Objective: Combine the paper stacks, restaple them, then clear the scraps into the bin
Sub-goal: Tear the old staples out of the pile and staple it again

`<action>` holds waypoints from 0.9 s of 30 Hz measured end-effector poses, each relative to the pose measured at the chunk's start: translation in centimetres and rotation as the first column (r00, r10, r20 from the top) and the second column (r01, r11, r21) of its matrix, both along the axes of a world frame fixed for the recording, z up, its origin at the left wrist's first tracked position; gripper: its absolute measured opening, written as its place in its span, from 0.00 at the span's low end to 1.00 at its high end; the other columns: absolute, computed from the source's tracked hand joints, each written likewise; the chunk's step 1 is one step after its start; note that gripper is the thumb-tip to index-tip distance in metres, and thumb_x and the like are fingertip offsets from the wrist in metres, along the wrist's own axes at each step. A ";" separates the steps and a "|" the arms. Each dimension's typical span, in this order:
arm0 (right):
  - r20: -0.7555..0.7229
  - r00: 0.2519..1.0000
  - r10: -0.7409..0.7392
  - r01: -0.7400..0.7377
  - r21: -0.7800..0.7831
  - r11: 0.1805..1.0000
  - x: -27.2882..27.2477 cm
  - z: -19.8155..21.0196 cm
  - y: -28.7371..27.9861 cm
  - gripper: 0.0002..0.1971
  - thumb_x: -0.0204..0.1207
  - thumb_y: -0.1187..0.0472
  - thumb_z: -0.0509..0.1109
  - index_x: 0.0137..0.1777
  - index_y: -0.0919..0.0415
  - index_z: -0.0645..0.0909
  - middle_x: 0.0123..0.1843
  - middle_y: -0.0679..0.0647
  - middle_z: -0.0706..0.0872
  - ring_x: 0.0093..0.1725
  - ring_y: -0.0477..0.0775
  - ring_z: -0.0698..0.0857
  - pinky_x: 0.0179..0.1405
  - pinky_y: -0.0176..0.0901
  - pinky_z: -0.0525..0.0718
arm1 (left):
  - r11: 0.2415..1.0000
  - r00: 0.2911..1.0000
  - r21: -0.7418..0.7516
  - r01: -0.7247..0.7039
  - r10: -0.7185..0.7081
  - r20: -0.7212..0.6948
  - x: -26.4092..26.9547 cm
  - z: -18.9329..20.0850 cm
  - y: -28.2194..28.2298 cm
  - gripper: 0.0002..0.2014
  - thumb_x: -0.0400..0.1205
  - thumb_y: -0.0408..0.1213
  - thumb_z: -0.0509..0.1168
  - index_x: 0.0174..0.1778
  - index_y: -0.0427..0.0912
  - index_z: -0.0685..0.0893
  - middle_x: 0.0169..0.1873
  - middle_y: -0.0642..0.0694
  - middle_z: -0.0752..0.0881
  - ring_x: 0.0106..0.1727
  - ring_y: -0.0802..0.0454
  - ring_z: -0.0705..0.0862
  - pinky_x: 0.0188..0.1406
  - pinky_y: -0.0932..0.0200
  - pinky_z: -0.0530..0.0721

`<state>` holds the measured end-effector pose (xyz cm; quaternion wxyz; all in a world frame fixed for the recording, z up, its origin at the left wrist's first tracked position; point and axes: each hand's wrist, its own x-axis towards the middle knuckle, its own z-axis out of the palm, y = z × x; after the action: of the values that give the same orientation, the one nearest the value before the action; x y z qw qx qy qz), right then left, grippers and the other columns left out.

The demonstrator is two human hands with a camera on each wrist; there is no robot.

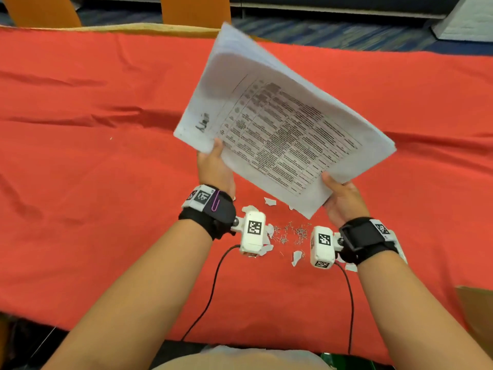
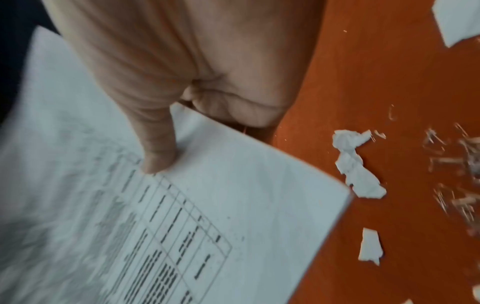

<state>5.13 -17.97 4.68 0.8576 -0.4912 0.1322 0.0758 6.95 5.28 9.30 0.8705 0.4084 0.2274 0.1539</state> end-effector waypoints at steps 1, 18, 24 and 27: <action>-0.002 1.000 -0.027 0.027 -0.038 0.999 0.1 0.0 -0.3 0.18 0.75 0.67 0.70 0.65 0.60 0.80 0.61 0.54 0.89 0.62 0.55 0.87 0.54 0.46 0.89 | 0.999 0.996 -0.048 0.004 -0.008 -0.085 -0.1 -1.3 0.4 0.15 0.86 0.32 0.58 0.67 0.34 0.78 0.60 0.39 0.86 0.60 0.44 0.86 0.57 0.52 0.85; 0.072 0.922 0.379 -0.167 -0.812 0.560 2.2 3.3 -1.8 0.08 0.73 0.63 0.76 0.50 0.64 0.89 0.46 0.58 0.91 0.37 0.43 0.85 0.42 0.34 0.81 | -0.184 0.846 0.923 0.339 -0.370 -0.384 0.0 0.6 -0.3 0.08 0.82 0.48 0.63 0.53 0.51 0.80 0.42 0.49 0.87 0.47 0.46 0.83 0.59 0.45 0.80; 0.195 0.962 0.191 -0.010 -0.675 0.738 2.1 3.3 -4.1 0.15 0.65 0.62 0.82 0.52 0.55 0.88 0.45 0.51 0.92 0.43 0.51 0.88 0.48 0.46 0.87 | 0.269 0.875 0.886 0.379 -0.415 -0.249 -0.6 0.0 0.3 0.05 0.82 0.38 0.65 0.44 0.44 0.85 0.25 0.55 0.74 0.24 0.57 0.66 0.25 0.62 0.65; 0.181 0.980 0.086 0.003 -0.439 0.898 2.0 2.5 -3.9 0.28 0.55 0.59 0.85 0.57 0.58 0.83 0.47 0.52 0.93 0.47 0.53 0.91 0.48 0.45 0.88 | 0.484 0.910 0.810 0.330 -0.392 -0.136 -1.1 0.5 0.3 0.06 0.81 0.34 0.66 0.39 0.47 0.82 0.29 0.52 0.79 0.28 0.55 0.71 0.25 0.63 0.69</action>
<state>7.10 -21.91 7.16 0.7325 -0.6788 0.0503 0.0140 5.89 5.62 9.81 0.6003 0.7968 0.0096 0.0687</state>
